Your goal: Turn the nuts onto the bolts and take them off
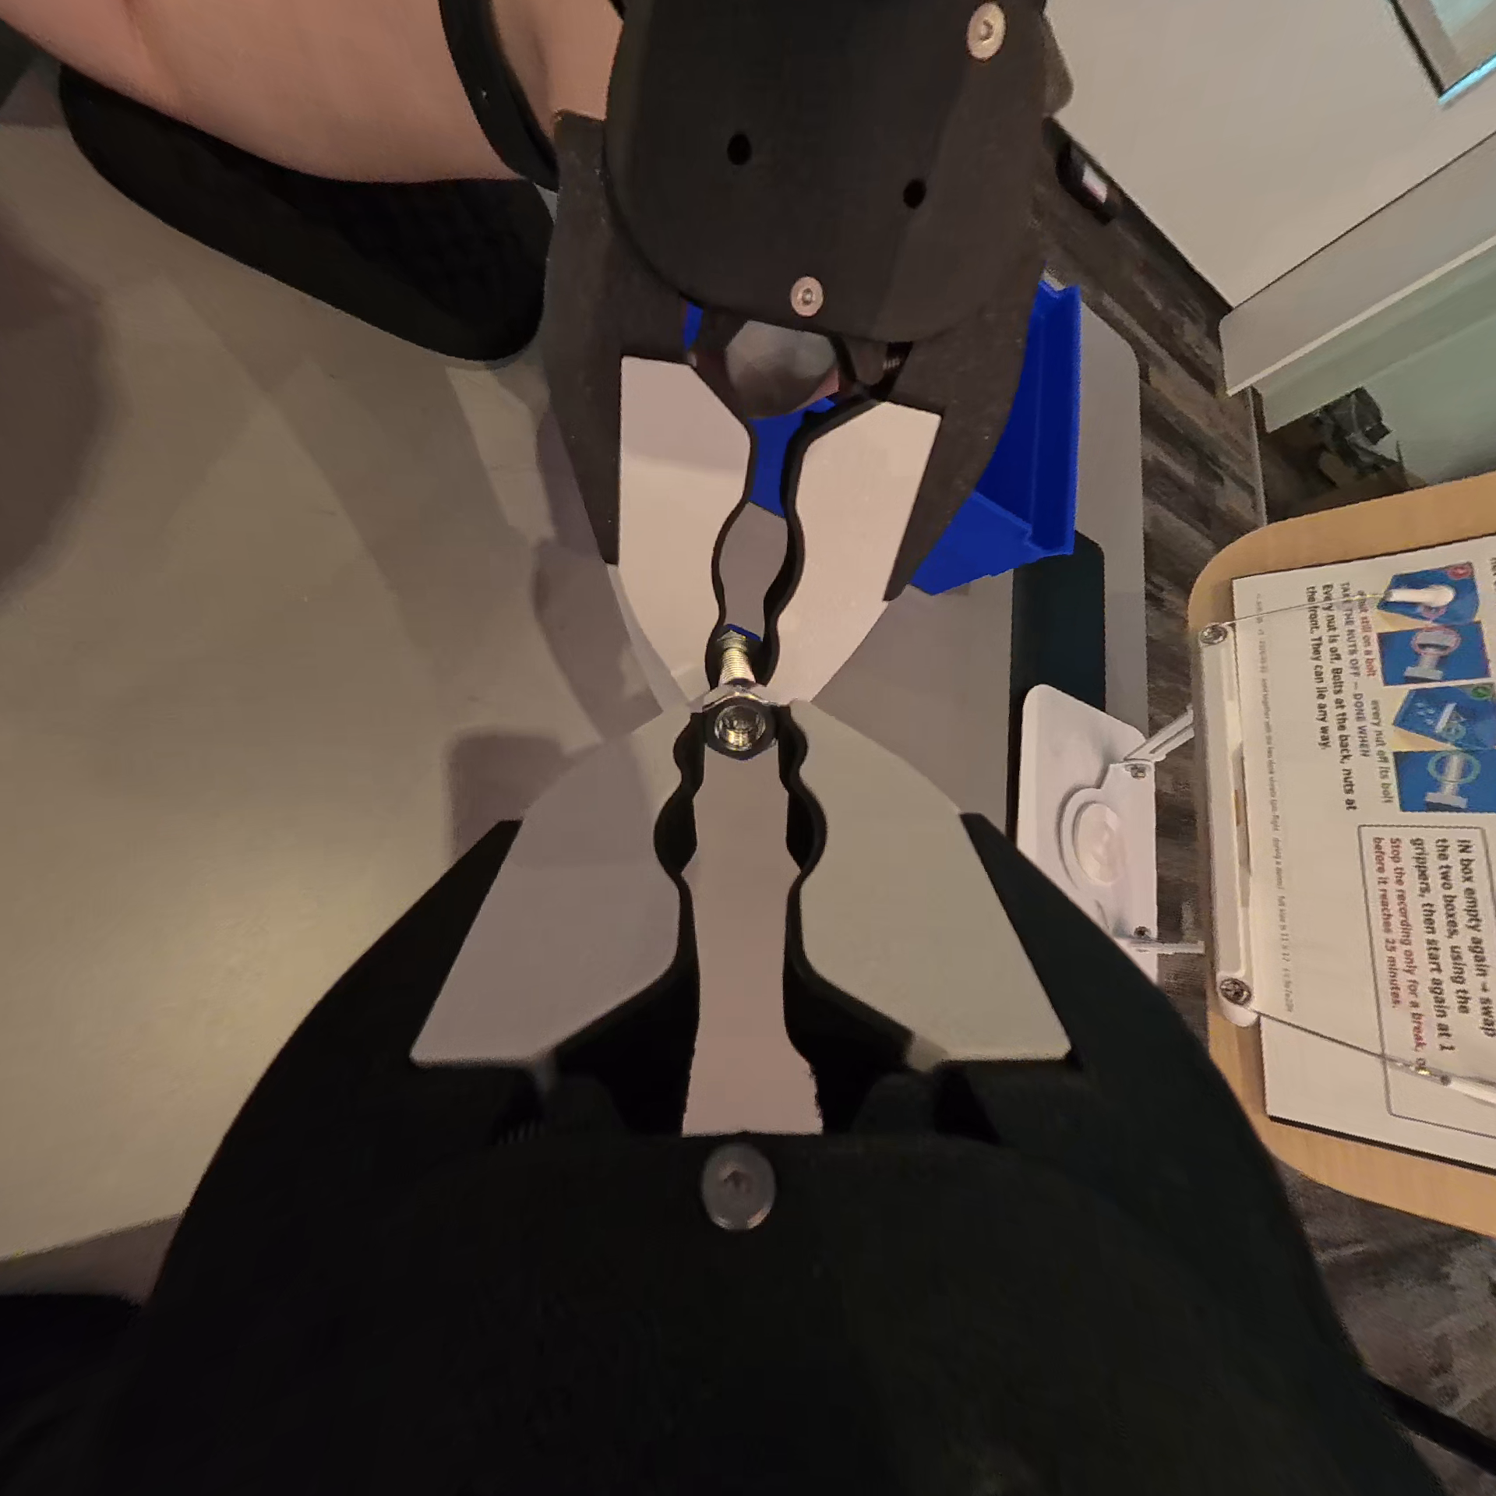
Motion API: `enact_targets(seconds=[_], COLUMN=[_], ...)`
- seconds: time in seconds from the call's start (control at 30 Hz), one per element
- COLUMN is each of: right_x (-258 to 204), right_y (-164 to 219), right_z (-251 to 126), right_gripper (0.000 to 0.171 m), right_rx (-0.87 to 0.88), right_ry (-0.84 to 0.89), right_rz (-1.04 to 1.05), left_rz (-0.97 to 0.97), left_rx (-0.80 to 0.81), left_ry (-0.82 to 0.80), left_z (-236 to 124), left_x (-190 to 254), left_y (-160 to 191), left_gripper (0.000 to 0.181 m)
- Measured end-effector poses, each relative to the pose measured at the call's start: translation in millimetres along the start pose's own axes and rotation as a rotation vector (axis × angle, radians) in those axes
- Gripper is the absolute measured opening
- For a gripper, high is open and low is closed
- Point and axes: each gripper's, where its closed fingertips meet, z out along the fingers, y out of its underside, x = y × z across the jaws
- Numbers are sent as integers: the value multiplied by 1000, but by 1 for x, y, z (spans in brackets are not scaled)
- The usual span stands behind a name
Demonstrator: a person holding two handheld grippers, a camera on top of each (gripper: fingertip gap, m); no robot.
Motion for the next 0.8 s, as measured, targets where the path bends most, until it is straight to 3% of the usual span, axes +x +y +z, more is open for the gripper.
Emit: enact_targets(seconds=[0.17,0.4,0.47,0.6,0.8], right_x=[3,26,31,34,34], right_y=[-2,-2,-2,-5,-28], right_z=[1,11,12,12,-9], right_gripper=[18,18,18,19,37], right_rx=[-16,39,70,83,188], right_ry=[7,-17,-12,16,23], right_rz=[88,676,762,761,580], left_rz=[19,23,2,-12,-57], left_rx=[-20,-125,-126,-121,3], left_ry=[-42,-276,-303,-321,-254], left_z=[-1,-6,-8,-10,-21], left_x=[-3,-31,-37,-40,-35], left_y=[0,10,12,11,-5], left_gripper=[9,8,8,8,8])
